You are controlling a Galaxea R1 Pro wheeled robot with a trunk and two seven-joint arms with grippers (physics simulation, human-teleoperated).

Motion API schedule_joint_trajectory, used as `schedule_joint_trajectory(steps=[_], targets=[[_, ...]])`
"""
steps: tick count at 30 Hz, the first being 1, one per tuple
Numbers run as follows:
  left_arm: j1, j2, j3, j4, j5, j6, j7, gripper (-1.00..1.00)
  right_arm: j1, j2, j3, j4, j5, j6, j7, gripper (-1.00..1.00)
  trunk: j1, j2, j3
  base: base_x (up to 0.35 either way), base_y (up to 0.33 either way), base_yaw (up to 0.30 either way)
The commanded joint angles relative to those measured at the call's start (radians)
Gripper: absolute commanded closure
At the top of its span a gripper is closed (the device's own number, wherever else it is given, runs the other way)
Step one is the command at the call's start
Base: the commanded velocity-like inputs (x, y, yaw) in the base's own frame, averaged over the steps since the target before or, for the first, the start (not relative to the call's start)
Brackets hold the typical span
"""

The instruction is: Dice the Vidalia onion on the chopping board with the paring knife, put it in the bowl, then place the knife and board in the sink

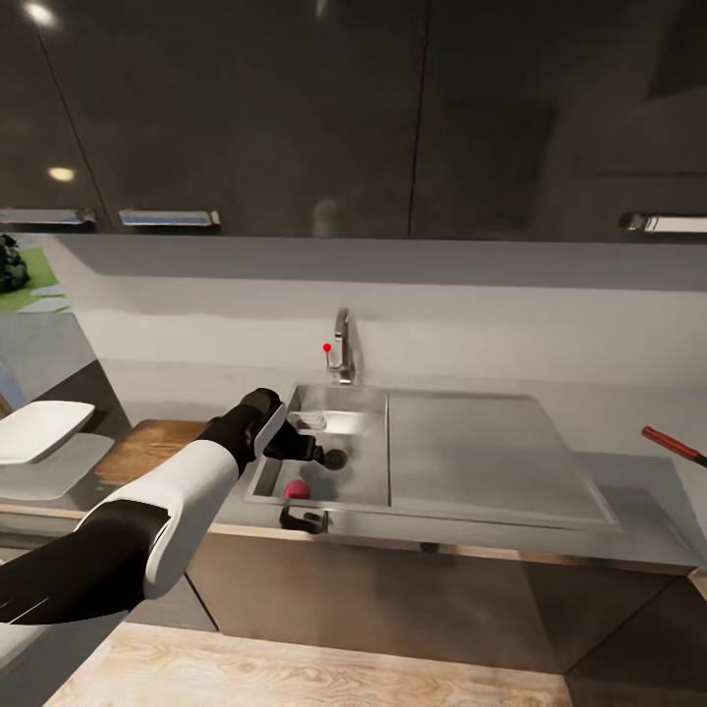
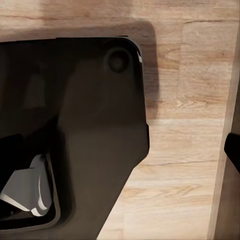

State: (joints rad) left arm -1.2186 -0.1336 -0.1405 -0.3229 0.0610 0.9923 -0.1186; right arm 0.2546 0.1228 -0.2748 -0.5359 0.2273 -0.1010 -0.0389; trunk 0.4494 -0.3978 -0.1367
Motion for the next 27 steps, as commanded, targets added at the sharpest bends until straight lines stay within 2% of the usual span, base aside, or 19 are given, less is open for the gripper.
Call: schedule_joint_trajectory(steps=[1, 27], targets=[[-0.001, 0.000, -0.008, -0.001, 0.006, 0.003, -0.002, -1.00, 0.000, 0.001, -0.006, -0.001, 0.010, -0.002, 0.000, -1.00, 0.001, -0.002, -0.003, 0.012, 0.008, 0.000], [-0.001, 0.000, -0.008, 0.013, 0.007, 0.003, -0.002, -1.00, 0.000, 0.001, -0.006, -0.001, 0.010, -0.001, 0.001, -1.00, 0.001, -0.002, -0.044, 0.013, 0.000, 0.000]])
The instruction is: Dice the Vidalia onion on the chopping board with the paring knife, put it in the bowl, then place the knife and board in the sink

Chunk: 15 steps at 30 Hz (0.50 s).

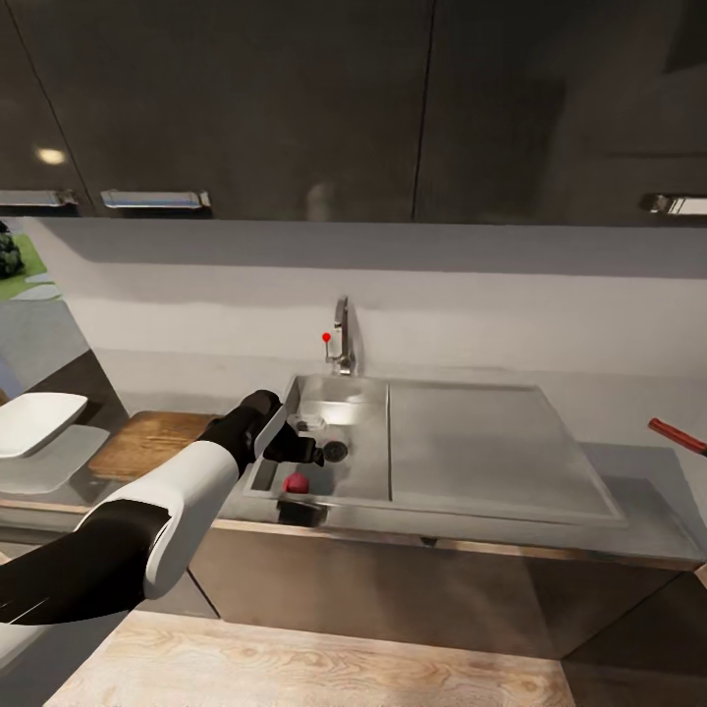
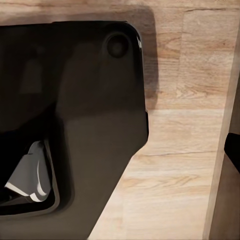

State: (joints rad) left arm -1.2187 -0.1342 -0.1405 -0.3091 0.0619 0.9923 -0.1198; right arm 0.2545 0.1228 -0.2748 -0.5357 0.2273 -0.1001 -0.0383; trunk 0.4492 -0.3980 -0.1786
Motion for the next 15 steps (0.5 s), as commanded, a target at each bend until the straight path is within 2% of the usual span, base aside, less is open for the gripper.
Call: schedule_joint_trajectory(steps=[1, 6, 15], targets=[[-0.001, 0.001, -0.008, -0.001, 0.006, 0.003, -0.001, -1.00, 0.000, 0.001, -0.006, -0.001, 0.010, -0.002, 0.000, -1.00, 0.001, -0.002, -0.003, 0.120, 0.000, 0.000], [-0.001, 0.002, -0.008, -0.001, 0.005, 0.003, 0.000, -1.00, 0.000, 0.001, -0.006, -0.002, 0.010, -0.002, 0.000, -1.00, 0.001, -0.002, -0.011, 0.093, 0.000, 0.000], [-0.001, 0.006, -0.007, -0.001, 0.004, 0.003, 0.000, -1.00, 0.000, 0.001, -0.006, -0.001, 0.010, -0.002, 0.000, -1.00, 0.001, -0.002, -0.026, 0.015, 0.000, 0.000]])
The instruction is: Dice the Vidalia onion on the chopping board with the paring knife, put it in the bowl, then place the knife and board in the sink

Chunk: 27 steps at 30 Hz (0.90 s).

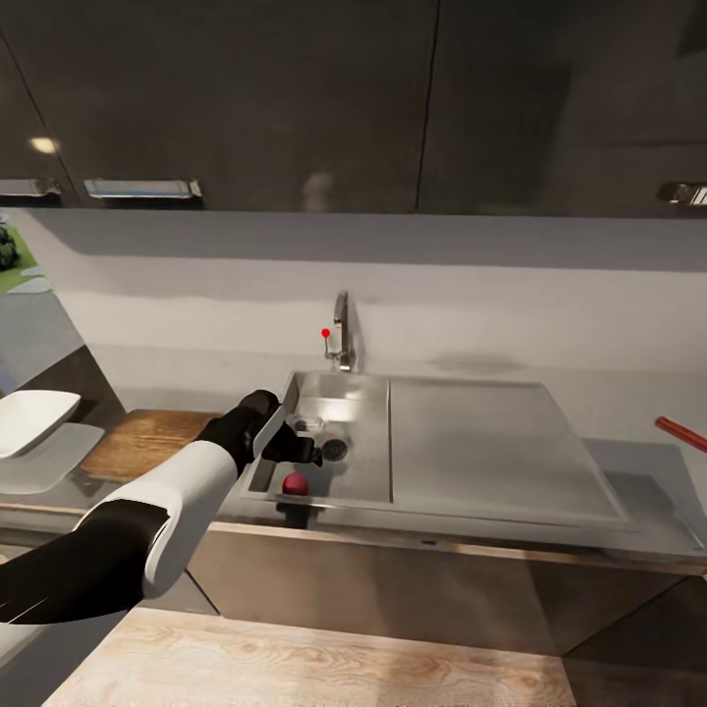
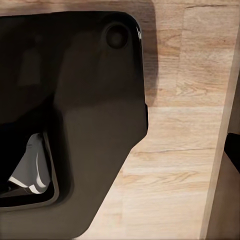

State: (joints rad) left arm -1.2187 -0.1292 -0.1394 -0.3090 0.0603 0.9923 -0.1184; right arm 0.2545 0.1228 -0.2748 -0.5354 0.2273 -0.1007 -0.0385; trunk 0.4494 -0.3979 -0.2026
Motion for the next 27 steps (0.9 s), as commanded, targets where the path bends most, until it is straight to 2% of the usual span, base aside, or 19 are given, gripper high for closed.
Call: schedule_joint_trajectory(steps=[1, 27], targets=[[-0.001, 0.001, -0.008, -0.001, 0.006, 0.003, -0.001, -1.00, 0.000, 0.001, -0.006, -0.002, 0.010, -0.001, 0.000, -1.00, 0.001, -0.002, -0.003, 0.002, 0.000, 0.000], [-0.001, 0.003, -0.007, -0.001, 0.006, 0.003, -0.001, -1.00, 0.000, 0.003, -0.006, -0.006, 0.009, -0.001, -0.005, -1.00, 0.001, -0.002, -0.045, 0.024, 0.012, 0.000]])
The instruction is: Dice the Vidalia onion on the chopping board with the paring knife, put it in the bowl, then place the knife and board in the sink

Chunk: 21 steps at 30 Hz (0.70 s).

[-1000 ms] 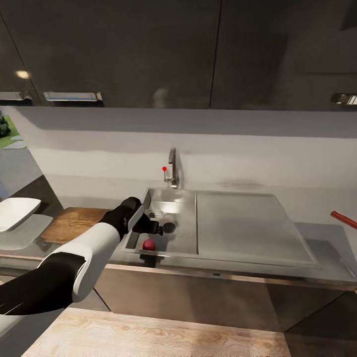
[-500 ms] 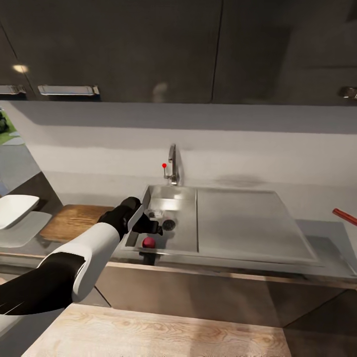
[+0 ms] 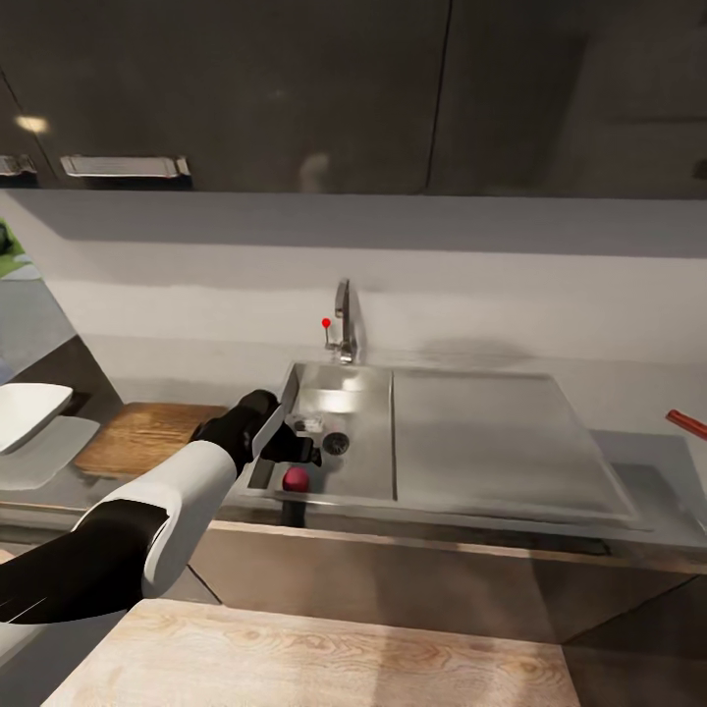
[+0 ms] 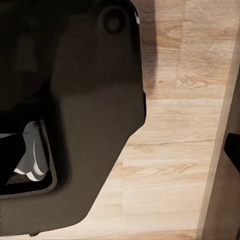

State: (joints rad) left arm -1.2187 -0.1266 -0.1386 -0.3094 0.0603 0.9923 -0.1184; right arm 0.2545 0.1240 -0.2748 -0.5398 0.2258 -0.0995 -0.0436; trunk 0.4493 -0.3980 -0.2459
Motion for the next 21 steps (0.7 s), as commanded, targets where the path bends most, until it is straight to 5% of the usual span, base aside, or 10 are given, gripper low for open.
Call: schedule_joint_trajectory(steps=[1, 21], targets=[[-0.001, 0.001, -0.008, -0.001, 0.006, 0.003, -0.001, -1.00, 0.000, 0.002, -0.006, -0.001, 0.010, -0.002, 0.000, -1.00, 0.001, -0.002, -0.003, 0.056, 0.019, 0.000], [-0.001, -0.001, -0.009, -0.001, 0.006, 0.005, -0.001, -1.00, 0.000, 0.000, -0.006, 0.001, 0.011, -0.002, 0.003, -1.00, 0.001, -0.002, -0.035, 0.053, 0.023, 0.000]])
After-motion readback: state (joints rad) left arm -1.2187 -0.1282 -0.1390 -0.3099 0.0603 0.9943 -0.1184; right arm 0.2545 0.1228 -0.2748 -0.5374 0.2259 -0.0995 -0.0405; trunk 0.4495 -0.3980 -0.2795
